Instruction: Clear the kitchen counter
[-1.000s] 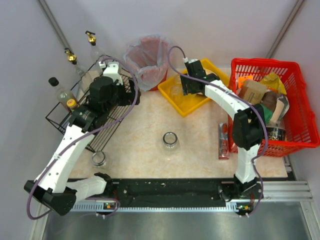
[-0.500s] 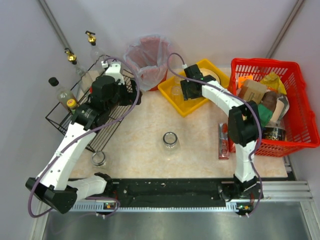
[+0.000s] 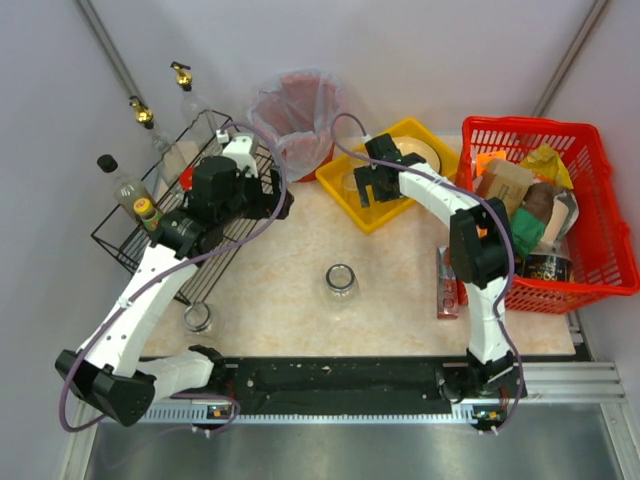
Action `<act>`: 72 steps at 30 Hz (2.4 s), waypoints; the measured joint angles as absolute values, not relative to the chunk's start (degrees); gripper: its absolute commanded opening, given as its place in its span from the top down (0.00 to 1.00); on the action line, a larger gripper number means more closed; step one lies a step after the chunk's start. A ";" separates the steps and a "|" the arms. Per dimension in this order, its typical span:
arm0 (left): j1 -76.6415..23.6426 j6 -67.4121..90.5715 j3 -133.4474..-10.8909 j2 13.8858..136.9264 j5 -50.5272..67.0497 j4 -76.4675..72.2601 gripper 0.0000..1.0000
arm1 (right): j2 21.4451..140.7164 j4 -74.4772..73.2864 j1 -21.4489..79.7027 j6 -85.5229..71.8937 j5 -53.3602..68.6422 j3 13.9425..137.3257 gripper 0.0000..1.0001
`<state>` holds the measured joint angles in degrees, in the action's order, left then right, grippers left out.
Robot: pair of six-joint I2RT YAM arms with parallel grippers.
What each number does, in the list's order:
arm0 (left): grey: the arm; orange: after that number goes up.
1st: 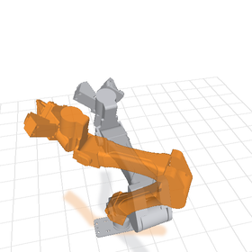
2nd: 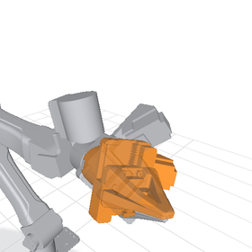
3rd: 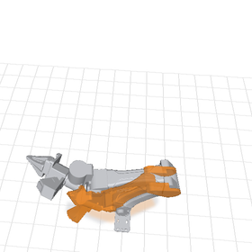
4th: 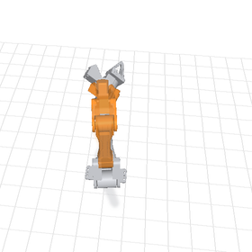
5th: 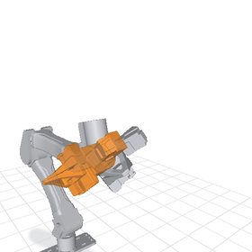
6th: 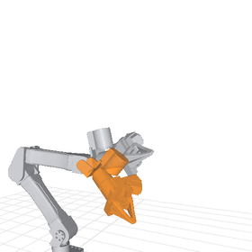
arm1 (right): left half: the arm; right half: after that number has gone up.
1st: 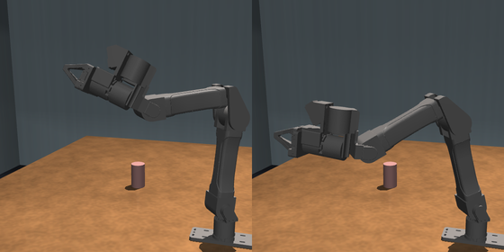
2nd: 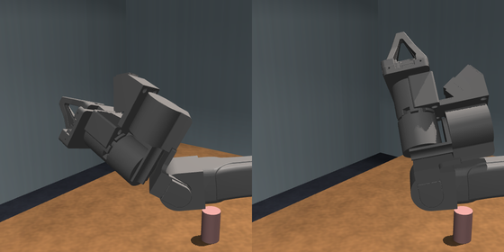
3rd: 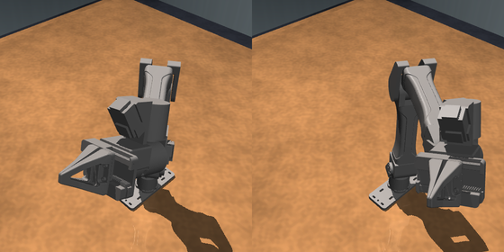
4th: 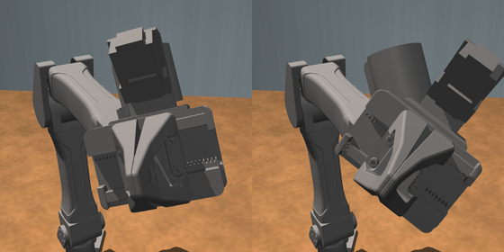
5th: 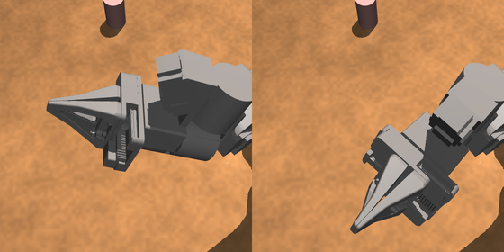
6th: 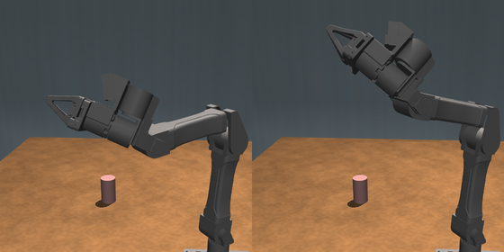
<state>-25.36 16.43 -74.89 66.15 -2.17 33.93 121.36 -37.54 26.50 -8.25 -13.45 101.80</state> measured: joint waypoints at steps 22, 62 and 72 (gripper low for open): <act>-25.30 18.35 -64.90 52.05 1.30 30.46 0.03 | 73.12 -30.39 43.00 -11.68 -11.33 67.90 0.01; -25.30 22.50 -63.13 34.72 -7.46 45.50 0.03 | 84.23 6.13 68.64 -36.64 -36.53 39.46 0.20; -25.30 21.28 -58.13 31.40 -3.33 45.25 0.02 | 86.63 14.35 69.95 -33.54 -37.89 37.06 0.06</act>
<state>-25.30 21.28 -58.13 31.40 -3.33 45.25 86.63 14.35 69.95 -33.54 -37.89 37.06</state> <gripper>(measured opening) 0.976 0.922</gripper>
